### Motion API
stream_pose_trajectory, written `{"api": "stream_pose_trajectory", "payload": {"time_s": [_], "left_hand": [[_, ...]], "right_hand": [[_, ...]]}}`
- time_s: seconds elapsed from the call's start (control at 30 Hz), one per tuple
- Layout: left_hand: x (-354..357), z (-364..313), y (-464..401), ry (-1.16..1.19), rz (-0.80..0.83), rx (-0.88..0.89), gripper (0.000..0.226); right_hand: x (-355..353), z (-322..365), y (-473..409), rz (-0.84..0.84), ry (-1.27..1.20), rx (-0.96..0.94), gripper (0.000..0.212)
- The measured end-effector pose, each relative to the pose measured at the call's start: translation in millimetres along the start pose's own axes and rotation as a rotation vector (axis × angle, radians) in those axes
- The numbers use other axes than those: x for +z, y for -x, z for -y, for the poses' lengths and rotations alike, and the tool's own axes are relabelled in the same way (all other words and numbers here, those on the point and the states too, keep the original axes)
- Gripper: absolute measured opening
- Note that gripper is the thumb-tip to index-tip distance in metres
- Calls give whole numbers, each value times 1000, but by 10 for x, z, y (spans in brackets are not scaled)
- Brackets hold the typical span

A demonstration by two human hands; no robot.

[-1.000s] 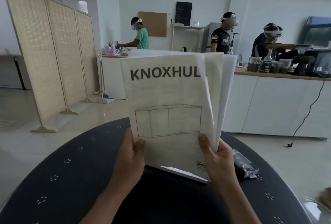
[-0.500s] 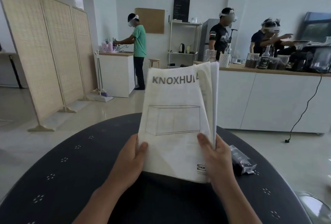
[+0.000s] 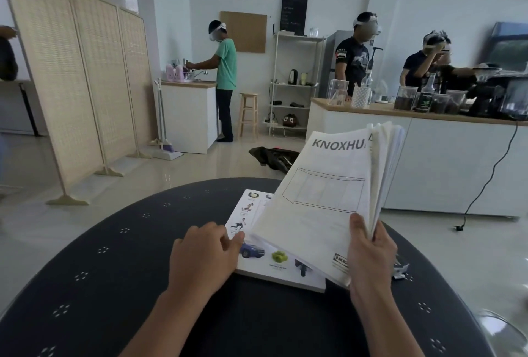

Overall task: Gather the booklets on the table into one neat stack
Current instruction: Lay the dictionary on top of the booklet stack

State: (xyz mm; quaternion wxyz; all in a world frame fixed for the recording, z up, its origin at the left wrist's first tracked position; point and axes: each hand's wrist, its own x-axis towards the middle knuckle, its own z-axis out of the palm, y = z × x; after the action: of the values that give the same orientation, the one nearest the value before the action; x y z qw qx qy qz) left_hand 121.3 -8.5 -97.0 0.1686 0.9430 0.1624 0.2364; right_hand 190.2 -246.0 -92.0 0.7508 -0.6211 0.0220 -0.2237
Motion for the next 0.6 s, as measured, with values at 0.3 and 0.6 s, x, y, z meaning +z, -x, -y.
{"api": "stream_pose_trajectory", "payload": {"time_s": [0.3, 0.6], "left_hand": [[9, 79, -13, -37, 77, -212, 80], [-152, 16, -7, 275, 185, -358, 73]], "right_hand": [[0, -109, -21, 65, 94, 68, 18], [57, -193, 13, 160, 156, 246, 22]]}}
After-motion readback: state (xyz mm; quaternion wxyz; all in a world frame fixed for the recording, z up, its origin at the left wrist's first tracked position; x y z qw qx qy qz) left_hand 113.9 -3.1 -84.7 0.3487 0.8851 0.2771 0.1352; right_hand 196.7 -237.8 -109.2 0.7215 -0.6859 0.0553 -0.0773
